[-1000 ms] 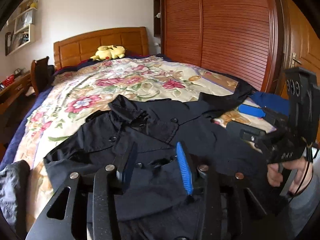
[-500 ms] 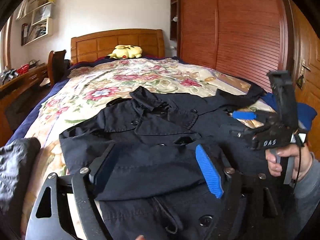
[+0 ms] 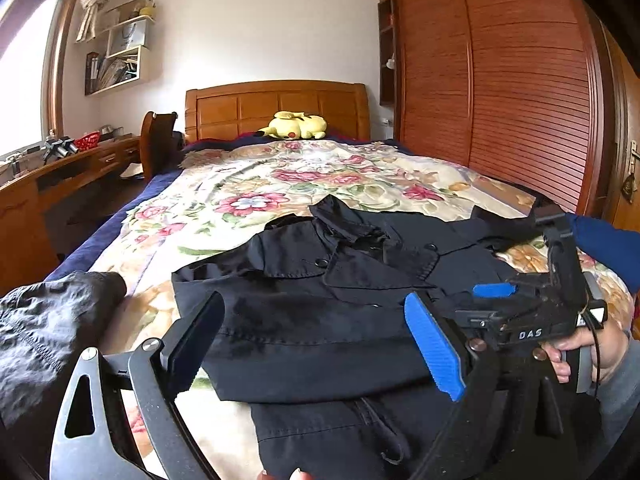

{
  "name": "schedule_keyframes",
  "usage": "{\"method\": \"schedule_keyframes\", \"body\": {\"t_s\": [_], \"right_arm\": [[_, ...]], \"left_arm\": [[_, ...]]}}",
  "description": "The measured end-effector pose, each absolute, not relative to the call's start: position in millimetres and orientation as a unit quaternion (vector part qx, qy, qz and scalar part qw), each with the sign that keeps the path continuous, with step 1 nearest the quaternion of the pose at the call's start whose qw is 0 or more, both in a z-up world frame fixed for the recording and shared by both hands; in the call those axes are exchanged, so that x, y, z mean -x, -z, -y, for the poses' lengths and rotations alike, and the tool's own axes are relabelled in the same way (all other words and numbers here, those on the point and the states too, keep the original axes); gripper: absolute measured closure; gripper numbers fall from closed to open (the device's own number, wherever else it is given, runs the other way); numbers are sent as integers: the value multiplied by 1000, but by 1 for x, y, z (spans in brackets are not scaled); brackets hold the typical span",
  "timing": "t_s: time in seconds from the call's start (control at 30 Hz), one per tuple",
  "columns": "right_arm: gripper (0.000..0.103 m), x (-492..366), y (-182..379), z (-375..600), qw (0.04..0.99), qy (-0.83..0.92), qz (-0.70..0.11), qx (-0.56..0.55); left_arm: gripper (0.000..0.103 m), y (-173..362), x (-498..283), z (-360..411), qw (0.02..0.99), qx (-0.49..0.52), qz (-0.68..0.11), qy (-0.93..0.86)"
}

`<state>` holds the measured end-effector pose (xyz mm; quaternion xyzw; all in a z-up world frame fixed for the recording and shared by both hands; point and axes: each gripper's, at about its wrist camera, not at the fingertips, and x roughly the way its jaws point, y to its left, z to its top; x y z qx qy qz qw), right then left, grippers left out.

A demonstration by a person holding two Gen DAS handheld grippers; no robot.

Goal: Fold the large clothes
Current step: 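Grasp the coat's other sleeve with the right gripper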

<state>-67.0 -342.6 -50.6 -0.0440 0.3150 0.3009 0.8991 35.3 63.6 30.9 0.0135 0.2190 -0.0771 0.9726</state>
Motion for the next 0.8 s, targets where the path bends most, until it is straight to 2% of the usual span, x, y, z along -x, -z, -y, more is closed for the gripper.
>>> {"method": "schedule_keyframes", "body": {"t_s": [0.17,0.27,0.33,0.37,0.43,0.63,0.8], "right_arm": [[45,63,60,331,890,-306,-331,63],[61,62,61,327,889,-305,-335,70],[79,62,62,326,887,-308,-336,71],[81,62,62,325,888,-306,-335,72],[93,63,61,325,890,-304,-331,72],[99,70,48,344,908,-290,-299,46],[100,77,41,360,925,-264,-272,31]], "left_arm": [[11,-25,-31,-69,972,-4,-223,70],[11,-21,-30,-73,972,3,-224,67],[11,-19,-29,-74,972,9,-226,67],[11,-18,-29,-75,972,11,-226,66],[11,-16,-29,-76,972,14,-225,65],[11,-11,-30,-76,972,17,-226,63],[11,-8,-32,-73,970,19,-231,68]]}}
